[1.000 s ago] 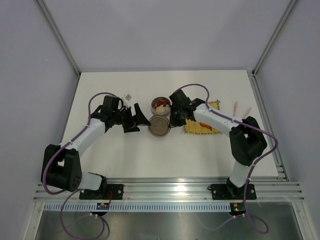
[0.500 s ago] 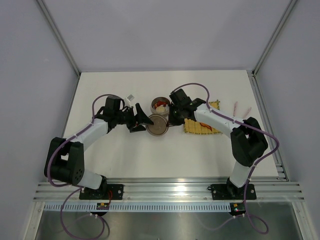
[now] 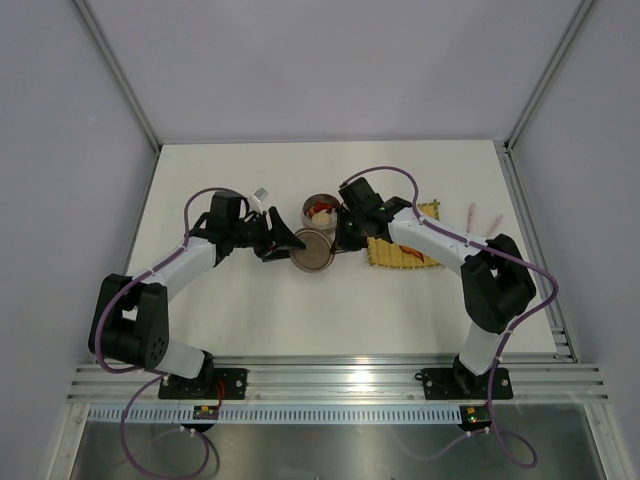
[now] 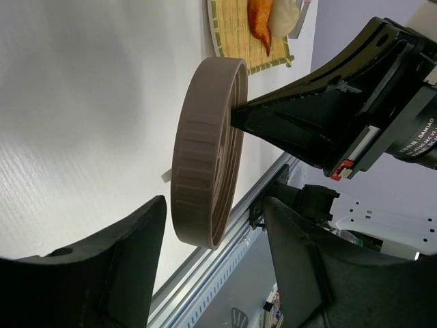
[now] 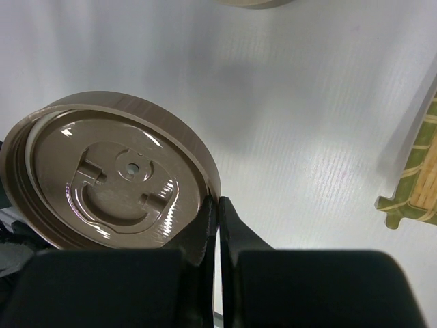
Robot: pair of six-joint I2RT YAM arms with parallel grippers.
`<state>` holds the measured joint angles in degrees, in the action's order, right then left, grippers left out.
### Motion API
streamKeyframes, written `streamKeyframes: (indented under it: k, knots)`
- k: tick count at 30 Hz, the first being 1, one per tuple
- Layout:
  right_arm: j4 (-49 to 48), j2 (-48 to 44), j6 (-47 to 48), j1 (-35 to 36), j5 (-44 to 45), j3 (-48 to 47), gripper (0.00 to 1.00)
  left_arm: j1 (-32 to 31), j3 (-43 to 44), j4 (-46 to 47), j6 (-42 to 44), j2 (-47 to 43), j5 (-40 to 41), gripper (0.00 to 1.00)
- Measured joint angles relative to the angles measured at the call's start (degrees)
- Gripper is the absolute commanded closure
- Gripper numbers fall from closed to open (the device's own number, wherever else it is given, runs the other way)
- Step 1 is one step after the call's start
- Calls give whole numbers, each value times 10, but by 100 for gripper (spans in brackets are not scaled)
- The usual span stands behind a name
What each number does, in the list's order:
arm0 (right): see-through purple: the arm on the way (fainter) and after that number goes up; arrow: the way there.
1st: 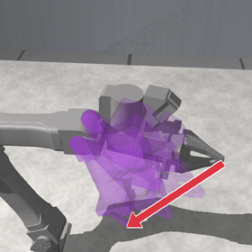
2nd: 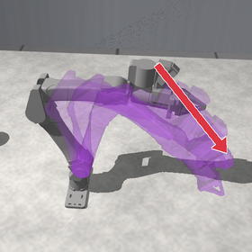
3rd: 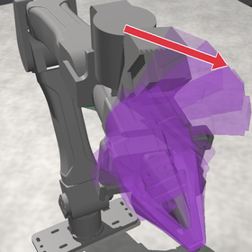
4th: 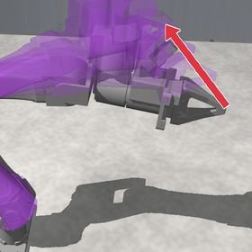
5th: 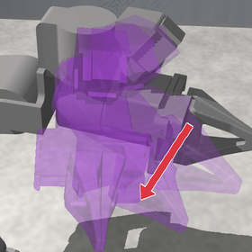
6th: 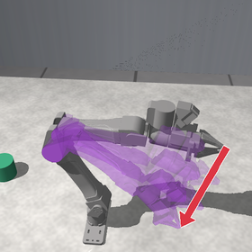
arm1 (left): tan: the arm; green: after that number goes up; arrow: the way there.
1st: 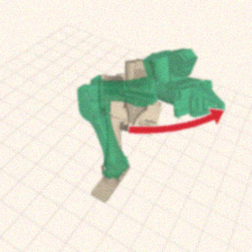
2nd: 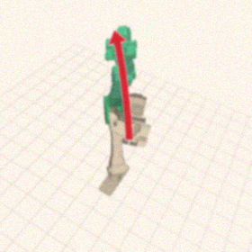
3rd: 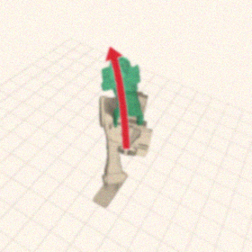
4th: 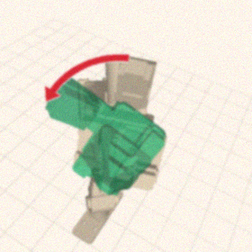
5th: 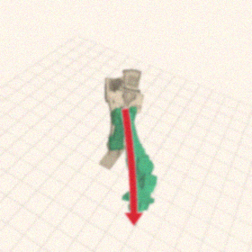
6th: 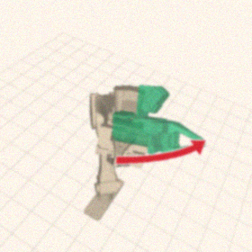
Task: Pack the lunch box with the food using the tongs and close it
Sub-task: Pick up the box lid from the center of the board.
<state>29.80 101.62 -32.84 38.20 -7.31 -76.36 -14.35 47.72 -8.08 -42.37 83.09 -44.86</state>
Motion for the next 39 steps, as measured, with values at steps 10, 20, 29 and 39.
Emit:
streamKeyframes:
  k: [10,20,29,39]
  knots:
    - [-2,0,-1,0,-9,0,100,0,0,2,-4,0,1,79]
    - [0,0,-8,0,-12,0,42,1,8,-39,16,-3,17,100]
    - [31,-52,0,-2,83,2,31,0,129,-214,101,-24,148,100]
    - [70,-187,2,-83,187,22,32,-71,395,-358,211,2,447,100]
